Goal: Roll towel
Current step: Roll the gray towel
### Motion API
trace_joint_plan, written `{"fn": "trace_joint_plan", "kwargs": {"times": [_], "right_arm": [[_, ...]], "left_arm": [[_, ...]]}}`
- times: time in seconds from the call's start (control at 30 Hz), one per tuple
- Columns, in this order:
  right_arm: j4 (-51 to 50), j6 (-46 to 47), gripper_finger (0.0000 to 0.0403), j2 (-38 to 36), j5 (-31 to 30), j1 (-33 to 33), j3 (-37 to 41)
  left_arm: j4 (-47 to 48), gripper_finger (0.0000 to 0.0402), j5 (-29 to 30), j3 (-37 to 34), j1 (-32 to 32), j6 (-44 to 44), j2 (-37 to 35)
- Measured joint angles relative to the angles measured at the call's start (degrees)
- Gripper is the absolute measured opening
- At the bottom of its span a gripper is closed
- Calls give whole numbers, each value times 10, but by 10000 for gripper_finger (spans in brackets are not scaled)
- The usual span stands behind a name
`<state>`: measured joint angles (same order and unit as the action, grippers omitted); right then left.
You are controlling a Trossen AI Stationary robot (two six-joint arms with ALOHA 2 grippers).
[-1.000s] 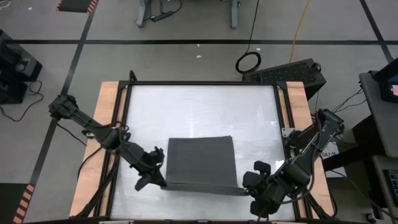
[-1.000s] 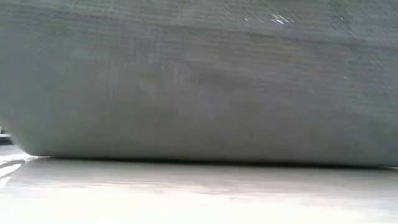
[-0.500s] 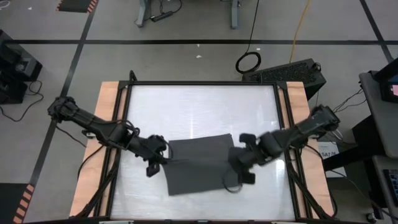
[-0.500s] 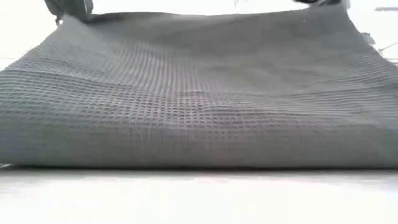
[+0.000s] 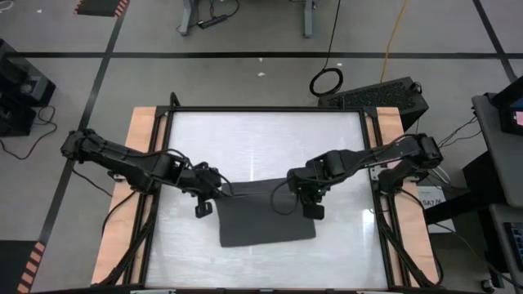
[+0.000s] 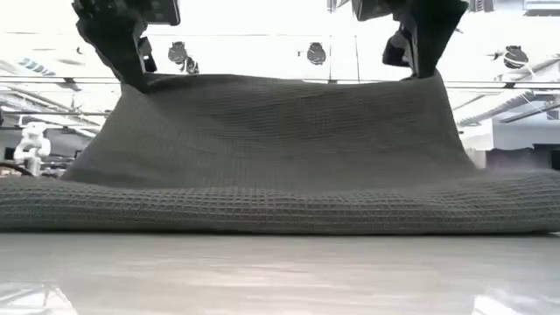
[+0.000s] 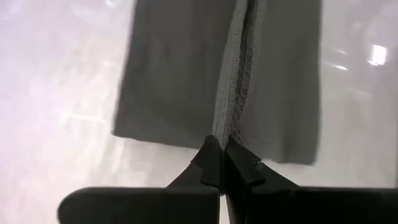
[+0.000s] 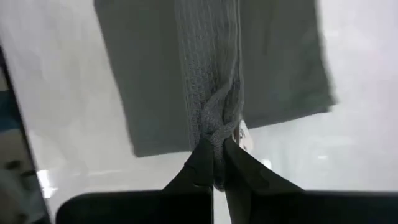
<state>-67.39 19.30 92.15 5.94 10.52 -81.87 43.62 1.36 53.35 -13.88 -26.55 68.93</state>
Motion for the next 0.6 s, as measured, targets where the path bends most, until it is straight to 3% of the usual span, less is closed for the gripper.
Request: {"fn": "trace_joint_plan", "kwargs": {"times": [0.13, 0.33, 0.6], "right_arm": [[6, 20, 4, -2, 22, 13, 11], [13, -13, 4, -11, -12, 9, 24], [31, -58, 4, -11, -13, -37, 72]], "left_arm": [[-1, 1, -31, 0, 4, 0, -2], [-4, 1, -1, 0, 10, 22, 4], [-13, 1, 6, -1, 34, 92, 50]]}}
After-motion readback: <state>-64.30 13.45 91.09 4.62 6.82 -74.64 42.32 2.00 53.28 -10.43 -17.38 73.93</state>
